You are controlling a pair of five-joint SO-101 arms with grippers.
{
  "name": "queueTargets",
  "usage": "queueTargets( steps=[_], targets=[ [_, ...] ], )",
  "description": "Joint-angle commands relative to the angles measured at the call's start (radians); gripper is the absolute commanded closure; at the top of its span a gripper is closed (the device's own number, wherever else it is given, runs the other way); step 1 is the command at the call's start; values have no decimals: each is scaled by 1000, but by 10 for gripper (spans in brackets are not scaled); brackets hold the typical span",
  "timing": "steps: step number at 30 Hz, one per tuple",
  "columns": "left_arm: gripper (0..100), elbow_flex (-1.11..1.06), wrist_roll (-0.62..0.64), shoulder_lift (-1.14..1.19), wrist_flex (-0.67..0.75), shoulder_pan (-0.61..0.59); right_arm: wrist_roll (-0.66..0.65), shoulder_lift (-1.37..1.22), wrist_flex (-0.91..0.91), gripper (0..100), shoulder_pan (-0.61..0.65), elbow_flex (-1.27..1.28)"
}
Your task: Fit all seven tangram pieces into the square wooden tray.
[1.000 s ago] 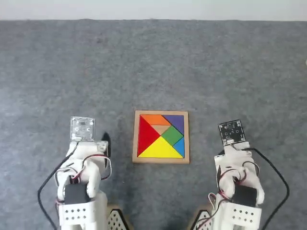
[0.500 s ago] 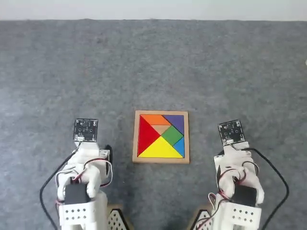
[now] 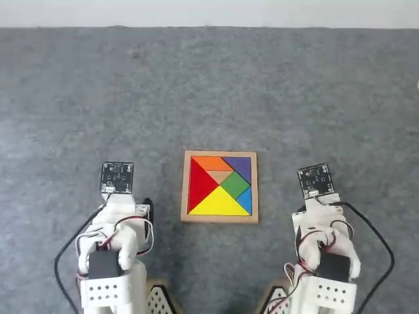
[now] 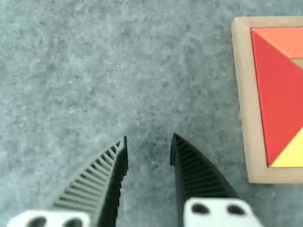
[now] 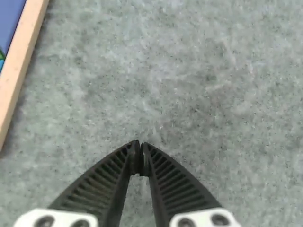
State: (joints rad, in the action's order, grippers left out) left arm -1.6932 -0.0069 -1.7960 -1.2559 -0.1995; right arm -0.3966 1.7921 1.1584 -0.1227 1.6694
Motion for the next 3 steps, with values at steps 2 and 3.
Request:
queueTargets(
  steps=[2,3],
  targets=[
    [849,8,8,-20,-5,-2,-14,18,8,990,-12,14],
    [849,8,8,-20,-5,-2,-14,18,8,990,-12,14]
  ],
)
